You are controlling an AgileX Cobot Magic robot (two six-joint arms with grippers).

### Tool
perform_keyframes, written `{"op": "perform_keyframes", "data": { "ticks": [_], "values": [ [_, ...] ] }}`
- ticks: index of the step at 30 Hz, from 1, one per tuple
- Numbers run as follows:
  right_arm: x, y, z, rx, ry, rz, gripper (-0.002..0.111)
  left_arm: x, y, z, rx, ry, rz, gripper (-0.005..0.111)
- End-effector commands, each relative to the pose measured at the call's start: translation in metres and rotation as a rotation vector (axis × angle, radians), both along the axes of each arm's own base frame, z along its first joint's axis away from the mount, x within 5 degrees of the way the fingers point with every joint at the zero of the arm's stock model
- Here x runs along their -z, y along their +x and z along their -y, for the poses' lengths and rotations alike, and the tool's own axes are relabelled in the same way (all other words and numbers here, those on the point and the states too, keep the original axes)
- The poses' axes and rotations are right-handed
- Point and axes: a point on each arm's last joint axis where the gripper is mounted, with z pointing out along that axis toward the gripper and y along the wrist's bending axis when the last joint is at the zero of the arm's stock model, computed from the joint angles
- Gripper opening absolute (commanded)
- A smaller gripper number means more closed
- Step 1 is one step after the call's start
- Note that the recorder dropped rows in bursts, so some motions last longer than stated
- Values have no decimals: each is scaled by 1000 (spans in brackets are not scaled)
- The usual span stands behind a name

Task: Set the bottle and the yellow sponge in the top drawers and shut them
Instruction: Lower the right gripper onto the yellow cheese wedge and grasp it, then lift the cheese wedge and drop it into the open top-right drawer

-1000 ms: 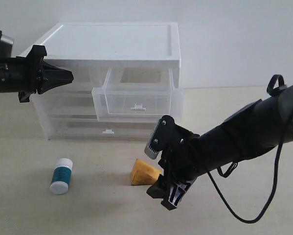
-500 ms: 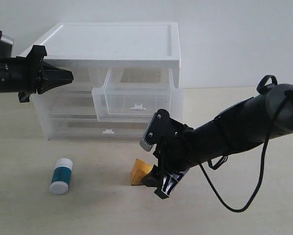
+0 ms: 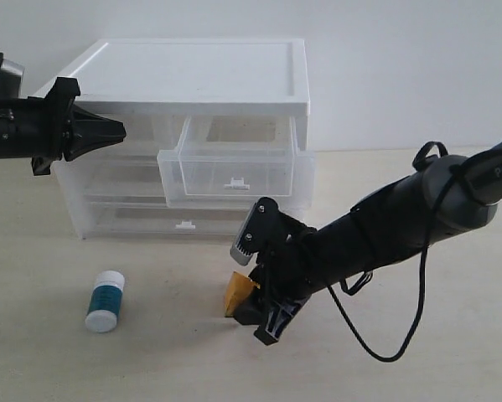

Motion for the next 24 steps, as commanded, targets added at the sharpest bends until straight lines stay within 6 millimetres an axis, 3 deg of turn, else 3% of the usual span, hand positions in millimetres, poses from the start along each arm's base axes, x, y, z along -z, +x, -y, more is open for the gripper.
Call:
{"op": "perform_keyframes", "data": {
  "ticks": [1,4,11,18,24],
  "values": [
    [0,-1,-1,19,17,-28,29,-3,5,-4,-39,0,18,4],
    [-1,-6,-3,-36,31,-59,-1,-3,5,-4,-39,3,18,4],
    [0,-18,-2,-55,9,-214,0,-3,5,-4,-41,-2,12,4],
    [-12,-47,-7,-260,120,-467,0,-3,5,-4,-41,-2,12,4],
    [-21,-50,-8,-270,150,-513,0,-3,5,-3,-38,-9,6,4]
  ]
}}
